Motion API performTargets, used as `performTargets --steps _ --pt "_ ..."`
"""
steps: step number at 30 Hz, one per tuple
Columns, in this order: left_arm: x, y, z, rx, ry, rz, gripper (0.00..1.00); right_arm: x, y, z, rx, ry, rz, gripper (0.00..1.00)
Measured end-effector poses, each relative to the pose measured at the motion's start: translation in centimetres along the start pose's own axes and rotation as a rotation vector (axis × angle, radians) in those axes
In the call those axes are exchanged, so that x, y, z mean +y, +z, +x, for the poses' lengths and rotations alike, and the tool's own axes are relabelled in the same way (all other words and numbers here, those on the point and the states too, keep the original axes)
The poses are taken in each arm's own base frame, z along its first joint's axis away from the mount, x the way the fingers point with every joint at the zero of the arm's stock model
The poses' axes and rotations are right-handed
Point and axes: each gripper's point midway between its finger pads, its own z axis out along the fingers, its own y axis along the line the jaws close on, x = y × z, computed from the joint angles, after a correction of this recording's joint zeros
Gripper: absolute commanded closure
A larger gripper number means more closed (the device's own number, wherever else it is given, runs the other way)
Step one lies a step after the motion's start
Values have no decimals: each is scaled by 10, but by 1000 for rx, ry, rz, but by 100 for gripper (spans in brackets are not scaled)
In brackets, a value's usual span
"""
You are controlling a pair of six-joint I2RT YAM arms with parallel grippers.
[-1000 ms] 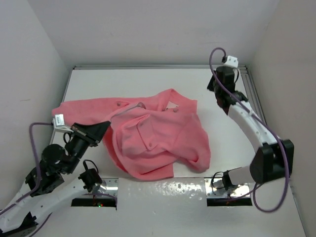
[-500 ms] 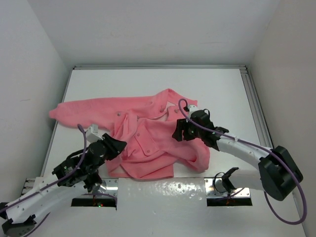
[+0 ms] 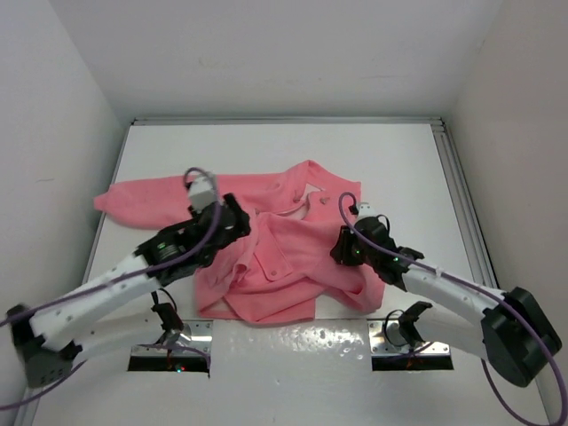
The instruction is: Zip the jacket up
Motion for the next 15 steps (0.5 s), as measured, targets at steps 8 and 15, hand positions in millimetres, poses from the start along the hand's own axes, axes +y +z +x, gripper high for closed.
performTargets --steps 8,15 --pt "1 66 70 194 353 -148 40 2 -18 -4 -41 -11 -30 44" --pt "-16 101 76 199 452 -180 47 12 -37 -9 -76 -9 -95 44"
